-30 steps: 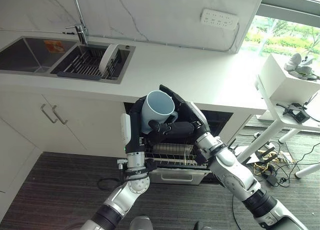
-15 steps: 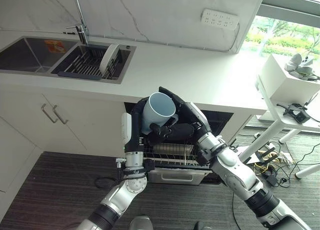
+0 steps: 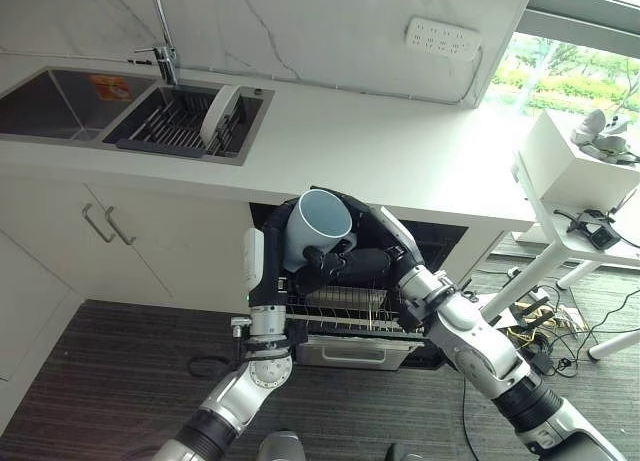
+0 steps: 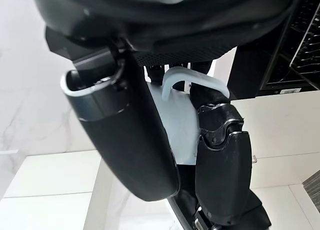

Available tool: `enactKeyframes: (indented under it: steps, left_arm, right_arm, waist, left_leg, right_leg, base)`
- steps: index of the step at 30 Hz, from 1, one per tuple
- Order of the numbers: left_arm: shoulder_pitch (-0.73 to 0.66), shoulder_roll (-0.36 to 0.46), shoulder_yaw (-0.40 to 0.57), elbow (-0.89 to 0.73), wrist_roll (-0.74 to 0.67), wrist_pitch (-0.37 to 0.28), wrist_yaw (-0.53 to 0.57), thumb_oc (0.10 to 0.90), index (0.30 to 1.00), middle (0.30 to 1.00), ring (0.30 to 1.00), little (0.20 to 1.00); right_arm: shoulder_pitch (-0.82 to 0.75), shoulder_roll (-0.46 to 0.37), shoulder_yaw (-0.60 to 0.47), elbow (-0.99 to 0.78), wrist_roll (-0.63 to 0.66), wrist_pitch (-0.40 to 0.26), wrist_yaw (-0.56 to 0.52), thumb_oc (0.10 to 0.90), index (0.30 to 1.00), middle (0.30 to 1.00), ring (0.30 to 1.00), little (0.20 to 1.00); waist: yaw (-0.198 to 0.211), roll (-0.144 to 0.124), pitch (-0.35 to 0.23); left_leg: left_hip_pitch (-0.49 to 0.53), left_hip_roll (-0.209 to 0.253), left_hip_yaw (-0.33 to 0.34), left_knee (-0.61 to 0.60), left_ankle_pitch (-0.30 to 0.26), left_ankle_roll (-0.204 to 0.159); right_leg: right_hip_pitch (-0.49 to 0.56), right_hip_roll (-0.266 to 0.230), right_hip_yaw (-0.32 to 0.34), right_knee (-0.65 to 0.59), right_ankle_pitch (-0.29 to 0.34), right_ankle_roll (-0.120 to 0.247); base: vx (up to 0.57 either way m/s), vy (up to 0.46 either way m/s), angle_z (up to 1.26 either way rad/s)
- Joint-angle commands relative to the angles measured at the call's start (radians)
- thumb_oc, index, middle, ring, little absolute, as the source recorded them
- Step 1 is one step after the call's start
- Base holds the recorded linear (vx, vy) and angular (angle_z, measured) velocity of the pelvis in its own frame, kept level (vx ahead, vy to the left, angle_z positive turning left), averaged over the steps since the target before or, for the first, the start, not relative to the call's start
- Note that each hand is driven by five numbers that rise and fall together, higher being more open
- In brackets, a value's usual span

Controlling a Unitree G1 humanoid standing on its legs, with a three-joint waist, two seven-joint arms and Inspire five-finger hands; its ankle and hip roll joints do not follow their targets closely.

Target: Place the dishes in the dishwasher.

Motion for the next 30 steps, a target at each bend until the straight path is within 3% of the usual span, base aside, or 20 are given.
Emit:
enactKeyframes:
  steps: [1,8,10,19,27,30]
  left_arm:
    - [-0.141,-0.030,-0.202,-0.061,0.084,-0.074,-0.137,0.400,0.300,0.300,0.300,0.300]
    - [-0.139,-0.032,-0.218,-0.050,0.058,-0.058,-0.177,0.400,0.300,0.300,0.300,0.300]
    - [-0.138,-0.033,-0.223,-0.050,0.050,-0.049,-0.189,0.800,0.900,0.900,0.900,0.900]
    - [-0.131,-0.033,-0.215,-0.047,0.057,-0.009,-0.164,0.800,0.900,0.900,0.900,0.900]
    - [-0.115,-0.016,-0.150,-0.052,0.095,0.048,-0.077,0.800,0.900,0.900,0.900,0.900]
    - [-0.109,-0.016,-0.132,-0.057,0.102,0.057,-0.062,0.800,0.900,0.900,0.900,0.900]
  right_arm:
    - [-0.263,0.112,0.064,-0.139,0.033,-0.119,0.158,0.400,0.300,0.300,0.300,0.300]
    - [-0.266,0.118,0.067,-0.138,0.035,-0.114,0.156,0.400,0.300,0.300,0.300,0.300]
    - [-0.262,0.120,0.065,-0.138,0.037,-0.113,0.156,0.400,0.300,0.300,0.300,0.300]
    - [-0.243,0.129,0.047,-0.120,0.042,-0.151,0.084,0.400,0.300,0.300,0.300,0.300]
    - [-0.145,0.119,-0.067,-0.090,0.044,-0.271,-0.081,0.400,0.300,0.300,0.300,0.300]
    - [-0.103,0.114,-0.108,-0.084,0.074,-0.303,-0.094,0.400,0.300,0.300,0.300,0.300]
  waist:
    - [0.002,0.020,-0.019]
    - [0.003,0.021,-0.017]
    - [0.002,0.023,-0.017]
    - [0.000,0.028,-0.014]
    - [-0.020,0.037,-0.014]
    - [-0.030,0.040,-0.015]
  left_leg:
    - [0.120,-0.019,0.010,-0.061,-0.160,0.021]
    - [0.120,-0.020,0.010,-0.061,-0.158,0.022]
    - [0.119,-0.021,0.009,-0.061,-0.158,0.022]
    - [0.120,-0.023,0.006,-0.061,-0.155,0.021]
    - [0.122,-0.012,0.018,-0.061,-0.152,0.018]
    - [0.123,-0.006,0.026,-0.061,-0.151,0.017]
  right_leg:
    - [-0.003,-0.009,0.052,0.106,-0.183,0.050]
    - [-0.002,-0.010,0.051,0.106,-0.184,0.049]
    - [-0.002,-0.010,0.052,0.106,-0.185,0.049]
    - [0.003,-0.009,0.052,0.106,-0.188,0.046]
    - [0.003,-0.011,0.046,0.106,-0.188,0.045]
    - [0.004,-0.011,0.044,0.106,-0.189,0.044]
  base:
    - [0.00,0.000,0.00]
    - [0.00,0.000,0.00]
    - [0.00,0.000,0.00]
    - [0.00,0.000,0.00]
    - [0.00,0.000,0.00]
    - [-0.01,0.011,0.01]
